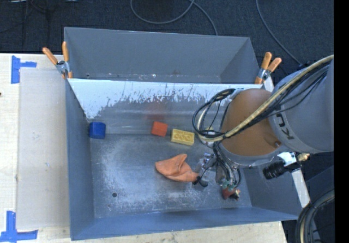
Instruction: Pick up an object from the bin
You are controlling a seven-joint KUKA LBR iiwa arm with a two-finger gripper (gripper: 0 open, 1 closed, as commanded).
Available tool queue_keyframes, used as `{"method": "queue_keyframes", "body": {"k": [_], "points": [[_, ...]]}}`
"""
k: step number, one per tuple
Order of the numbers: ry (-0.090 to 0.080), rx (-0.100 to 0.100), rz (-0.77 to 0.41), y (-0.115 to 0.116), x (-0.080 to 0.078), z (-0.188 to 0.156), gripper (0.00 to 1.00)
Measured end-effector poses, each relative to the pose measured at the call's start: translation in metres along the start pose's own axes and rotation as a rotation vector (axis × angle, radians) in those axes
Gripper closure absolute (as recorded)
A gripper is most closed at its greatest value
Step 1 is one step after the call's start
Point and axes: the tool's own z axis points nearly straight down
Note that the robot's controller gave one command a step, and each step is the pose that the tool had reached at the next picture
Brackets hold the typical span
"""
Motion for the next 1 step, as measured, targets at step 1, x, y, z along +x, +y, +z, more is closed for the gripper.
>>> {"method": "queue_keyframes", "body": {"k": [1], "points": [[0.003, 0.001, -0.001, -0.0002, 0.0007, -0.015, 1.0]]}}
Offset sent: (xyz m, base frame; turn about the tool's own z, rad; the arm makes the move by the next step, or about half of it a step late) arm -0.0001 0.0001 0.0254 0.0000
